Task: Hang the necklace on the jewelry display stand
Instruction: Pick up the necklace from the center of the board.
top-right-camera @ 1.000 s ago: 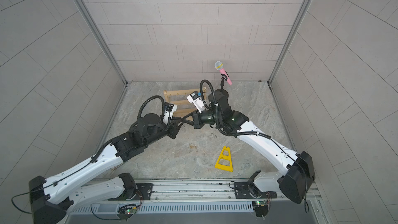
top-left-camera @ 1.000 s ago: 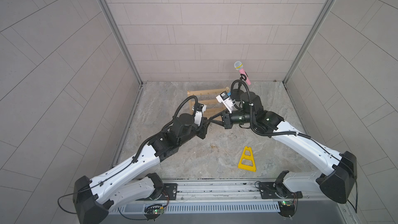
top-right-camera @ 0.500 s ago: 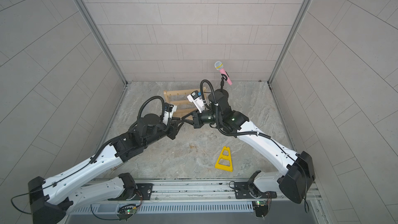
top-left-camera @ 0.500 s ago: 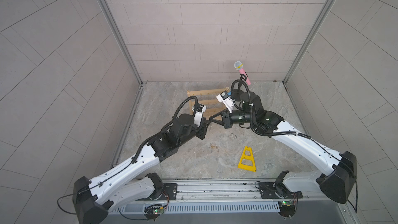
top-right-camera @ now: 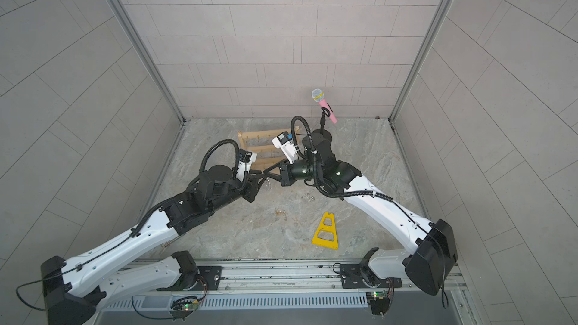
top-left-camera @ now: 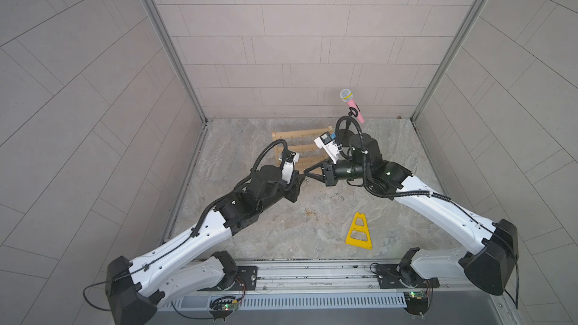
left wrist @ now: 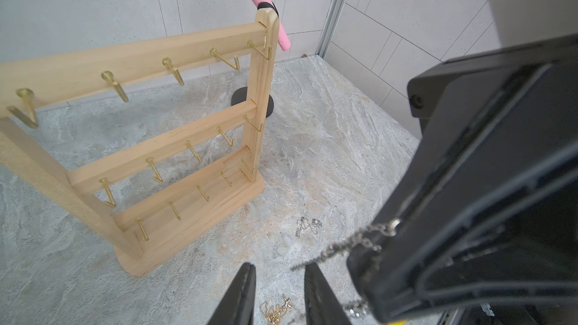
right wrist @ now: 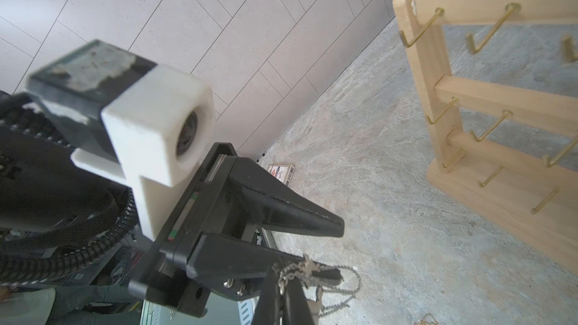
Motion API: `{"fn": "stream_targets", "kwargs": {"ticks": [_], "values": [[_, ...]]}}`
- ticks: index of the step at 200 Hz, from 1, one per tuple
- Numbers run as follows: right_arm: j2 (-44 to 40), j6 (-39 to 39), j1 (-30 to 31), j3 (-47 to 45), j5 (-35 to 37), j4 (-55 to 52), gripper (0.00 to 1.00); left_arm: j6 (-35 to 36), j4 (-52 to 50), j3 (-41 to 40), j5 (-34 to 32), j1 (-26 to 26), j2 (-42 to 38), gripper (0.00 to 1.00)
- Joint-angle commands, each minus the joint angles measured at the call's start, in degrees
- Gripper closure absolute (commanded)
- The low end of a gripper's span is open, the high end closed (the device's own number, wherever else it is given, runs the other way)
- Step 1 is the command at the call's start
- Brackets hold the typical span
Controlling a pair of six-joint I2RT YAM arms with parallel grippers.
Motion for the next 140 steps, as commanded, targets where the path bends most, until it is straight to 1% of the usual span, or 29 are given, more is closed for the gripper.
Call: {"fn": "stream_targets", "kwargs": {"ticks": [1,65,140], "values": [[0.0,1.3,-0.1,-1.1,-0.9,2.8,1.00,1.1,0.9,0.5,-0.8,-0.2,-0.1,0.69],[0.2,2.5,-0.1,-1.7,-1.7,4.1,1.00,1.2,2.7,0.2,-1.6,-0.3,0.6,0.69],[0.8,3.5,0.1,-1.8,-2.4,5.2,1.00,1.4,4.2,-0.8,-2.7,-0.2,0.3,0.72]]}}
